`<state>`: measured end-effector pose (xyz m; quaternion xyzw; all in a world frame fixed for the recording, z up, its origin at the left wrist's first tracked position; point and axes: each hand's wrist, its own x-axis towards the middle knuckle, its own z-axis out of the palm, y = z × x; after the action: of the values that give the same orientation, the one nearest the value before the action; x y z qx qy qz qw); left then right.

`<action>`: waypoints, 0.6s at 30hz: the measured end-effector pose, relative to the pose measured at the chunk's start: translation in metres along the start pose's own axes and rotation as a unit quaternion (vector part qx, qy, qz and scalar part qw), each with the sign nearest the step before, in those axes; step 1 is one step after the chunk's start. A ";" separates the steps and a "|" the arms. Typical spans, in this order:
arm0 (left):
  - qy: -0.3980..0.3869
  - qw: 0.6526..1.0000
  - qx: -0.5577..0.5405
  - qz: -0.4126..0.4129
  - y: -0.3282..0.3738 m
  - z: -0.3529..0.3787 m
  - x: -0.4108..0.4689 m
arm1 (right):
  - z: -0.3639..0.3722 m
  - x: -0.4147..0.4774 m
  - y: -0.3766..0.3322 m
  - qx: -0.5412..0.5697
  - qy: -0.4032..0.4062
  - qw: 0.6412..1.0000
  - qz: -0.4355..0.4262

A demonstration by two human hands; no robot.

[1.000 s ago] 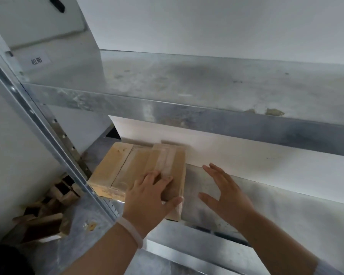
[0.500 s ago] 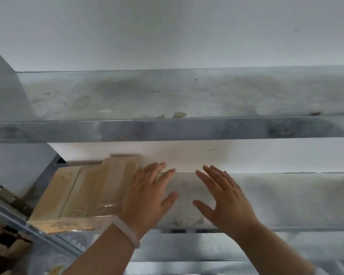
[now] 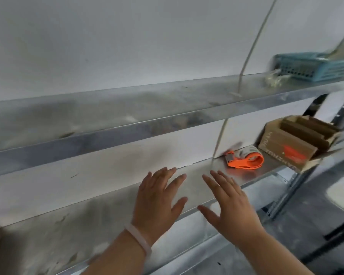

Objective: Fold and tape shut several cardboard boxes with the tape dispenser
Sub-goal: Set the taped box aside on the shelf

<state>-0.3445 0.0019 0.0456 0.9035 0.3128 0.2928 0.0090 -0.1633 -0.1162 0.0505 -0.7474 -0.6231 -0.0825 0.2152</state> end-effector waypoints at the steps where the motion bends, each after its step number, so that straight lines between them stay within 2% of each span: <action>1: 0.005 1.000 -0.014 0.012 0.019 0.012 0.012 | -0.012 -0.006 0.021 -0.017 0.003 1.000 0.018; 4: 0.020 0.997 -0.059 0.048 0.075 0.045 0.046 | -0.042 -0.026 0.080 -0.046 -0.005 0.997 0.070; 9: 0.012 0.985 -0.110 0.129 0.147 0.093 0.095 | -0.067 -0.056 0.161 -0.051 0.027 0.984 0.168; 18: -0.021 0.969 -0.161 0.185 0.203 0.192 0.173 | -0.067 -0.041 0.264 -0.078 -0.017 0.958 0.275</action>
<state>-0.0185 -0.0303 0.0180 0.9383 0.0884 0.3171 0.1061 0.0928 -0.2155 0.0365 -0.9054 -0.3891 -0.0558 0.1604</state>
